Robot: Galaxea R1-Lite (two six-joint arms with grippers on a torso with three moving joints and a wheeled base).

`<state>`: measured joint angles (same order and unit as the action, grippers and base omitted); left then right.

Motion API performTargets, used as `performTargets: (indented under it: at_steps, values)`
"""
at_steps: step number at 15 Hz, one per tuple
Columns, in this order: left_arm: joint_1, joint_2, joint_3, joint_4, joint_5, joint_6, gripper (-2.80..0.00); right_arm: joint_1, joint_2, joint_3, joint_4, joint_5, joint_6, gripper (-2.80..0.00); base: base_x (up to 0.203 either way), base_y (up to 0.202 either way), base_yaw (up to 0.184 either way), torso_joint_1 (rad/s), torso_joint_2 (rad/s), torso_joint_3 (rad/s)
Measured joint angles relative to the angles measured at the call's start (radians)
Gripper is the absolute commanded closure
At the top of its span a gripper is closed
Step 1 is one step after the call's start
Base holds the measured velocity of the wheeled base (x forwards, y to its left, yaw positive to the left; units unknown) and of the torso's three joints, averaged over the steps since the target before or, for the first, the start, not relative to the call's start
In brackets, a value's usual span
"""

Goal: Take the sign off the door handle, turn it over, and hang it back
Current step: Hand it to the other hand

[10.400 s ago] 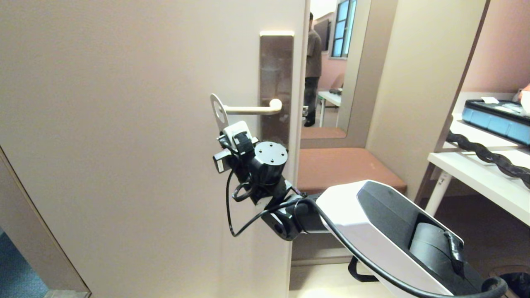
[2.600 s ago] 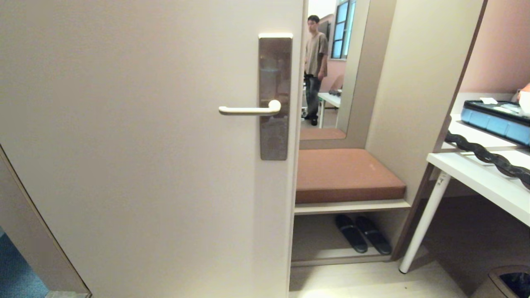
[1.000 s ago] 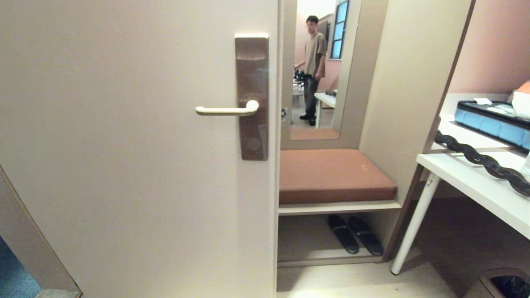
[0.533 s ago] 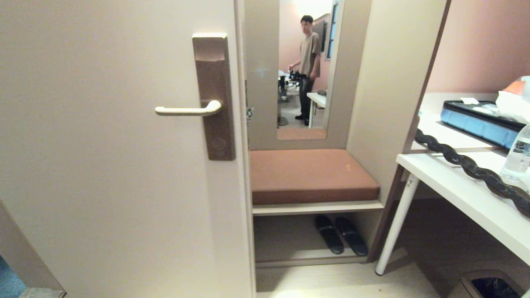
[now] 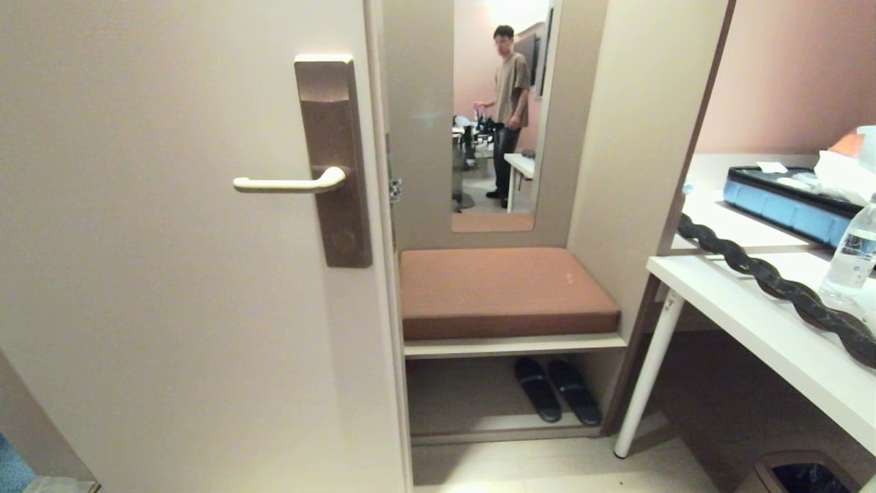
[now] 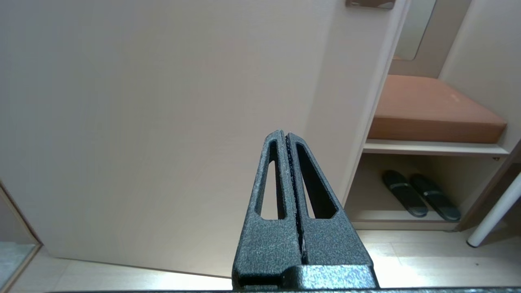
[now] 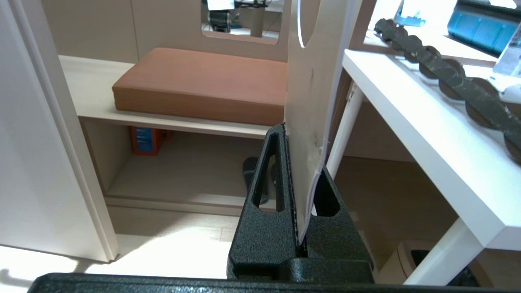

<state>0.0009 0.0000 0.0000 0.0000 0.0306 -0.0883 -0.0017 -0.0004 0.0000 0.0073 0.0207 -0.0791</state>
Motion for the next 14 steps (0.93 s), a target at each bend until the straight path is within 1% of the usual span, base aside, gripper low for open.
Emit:
performTargets:
  at_steps: [14]
  values:
    - [0.000,0.000,0.000,0.000,-0.001,0.000,0.00,0.000,0.000,0.000,0.000,0.001,-0.003,0.00,0.000,0.000,0.000,0.000,0.00,0.000]
